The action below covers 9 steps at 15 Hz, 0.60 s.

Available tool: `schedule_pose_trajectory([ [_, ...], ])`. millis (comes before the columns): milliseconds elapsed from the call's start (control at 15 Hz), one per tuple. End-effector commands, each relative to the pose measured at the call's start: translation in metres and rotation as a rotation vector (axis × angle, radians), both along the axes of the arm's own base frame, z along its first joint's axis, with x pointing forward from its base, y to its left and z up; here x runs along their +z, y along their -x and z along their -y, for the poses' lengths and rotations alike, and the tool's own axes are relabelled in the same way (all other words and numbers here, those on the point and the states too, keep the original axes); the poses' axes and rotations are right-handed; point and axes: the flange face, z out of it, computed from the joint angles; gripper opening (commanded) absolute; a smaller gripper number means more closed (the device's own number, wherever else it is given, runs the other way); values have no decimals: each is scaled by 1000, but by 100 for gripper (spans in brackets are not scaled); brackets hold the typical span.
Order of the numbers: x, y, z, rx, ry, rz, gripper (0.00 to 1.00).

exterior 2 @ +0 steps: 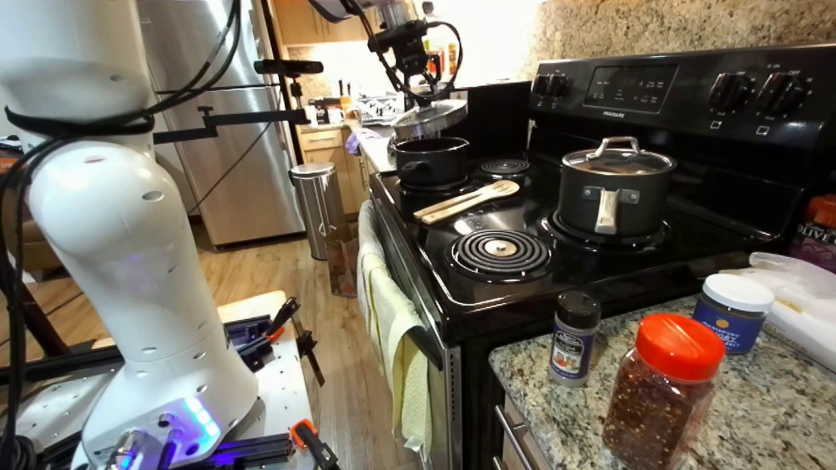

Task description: Remove the cooking stick from the pot, pick up the lid and close the pot

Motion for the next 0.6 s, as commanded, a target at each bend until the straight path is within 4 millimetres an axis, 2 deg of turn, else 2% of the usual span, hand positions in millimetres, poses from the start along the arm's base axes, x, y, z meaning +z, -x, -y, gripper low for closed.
schedule_pose_trajectory([
  [0,5,-19,-16,82,24,-8,35],
  [533,-8,-36,-28,146,54,-81,35],
])
